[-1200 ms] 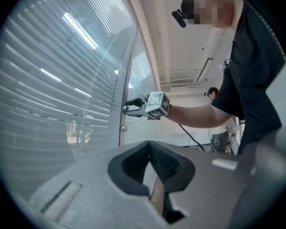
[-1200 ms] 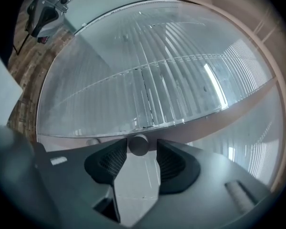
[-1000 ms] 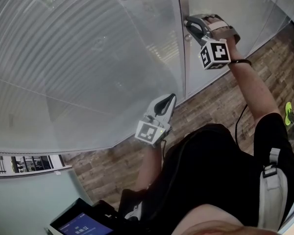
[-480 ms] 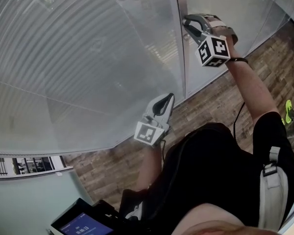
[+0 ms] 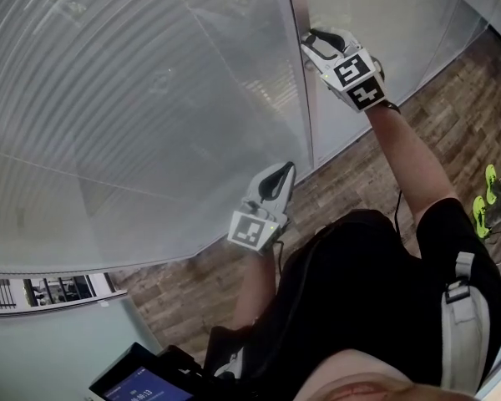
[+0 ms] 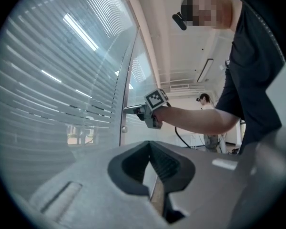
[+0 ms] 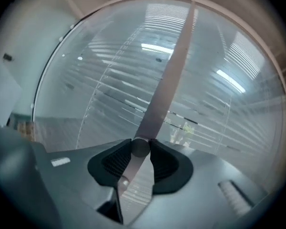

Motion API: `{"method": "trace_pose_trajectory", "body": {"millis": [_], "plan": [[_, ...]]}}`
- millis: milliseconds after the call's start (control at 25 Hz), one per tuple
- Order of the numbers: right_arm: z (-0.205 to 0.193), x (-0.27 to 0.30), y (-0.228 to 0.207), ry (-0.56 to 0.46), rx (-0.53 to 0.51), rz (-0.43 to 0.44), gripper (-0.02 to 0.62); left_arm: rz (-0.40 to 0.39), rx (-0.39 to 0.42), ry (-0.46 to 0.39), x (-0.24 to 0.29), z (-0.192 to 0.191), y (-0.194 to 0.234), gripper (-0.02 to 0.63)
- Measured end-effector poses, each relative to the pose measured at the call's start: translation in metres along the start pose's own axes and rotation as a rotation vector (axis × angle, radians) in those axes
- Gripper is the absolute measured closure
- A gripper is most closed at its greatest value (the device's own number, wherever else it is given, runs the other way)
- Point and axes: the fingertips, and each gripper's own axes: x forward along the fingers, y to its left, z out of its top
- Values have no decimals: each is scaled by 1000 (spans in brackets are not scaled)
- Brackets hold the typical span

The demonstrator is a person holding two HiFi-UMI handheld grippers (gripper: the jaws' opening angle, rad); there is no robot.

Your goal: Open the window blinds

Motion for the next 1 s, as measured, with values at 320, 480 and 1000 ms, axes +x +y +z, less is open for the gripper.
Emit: {"method": "trace_pose_trajectory", "body": {"millis": [320,480,1000], "plan": [[-6,0,-5,-49,379,25,466,-15,-8,3,2,-2,-7,603],[-5,-1,-5,-69,445,27,466,-2,-11,5,-3,-3,-5,603],[-5,-1,-7,-91,500,1,468,5,-8,7,-3,-3,-3,603]]}}
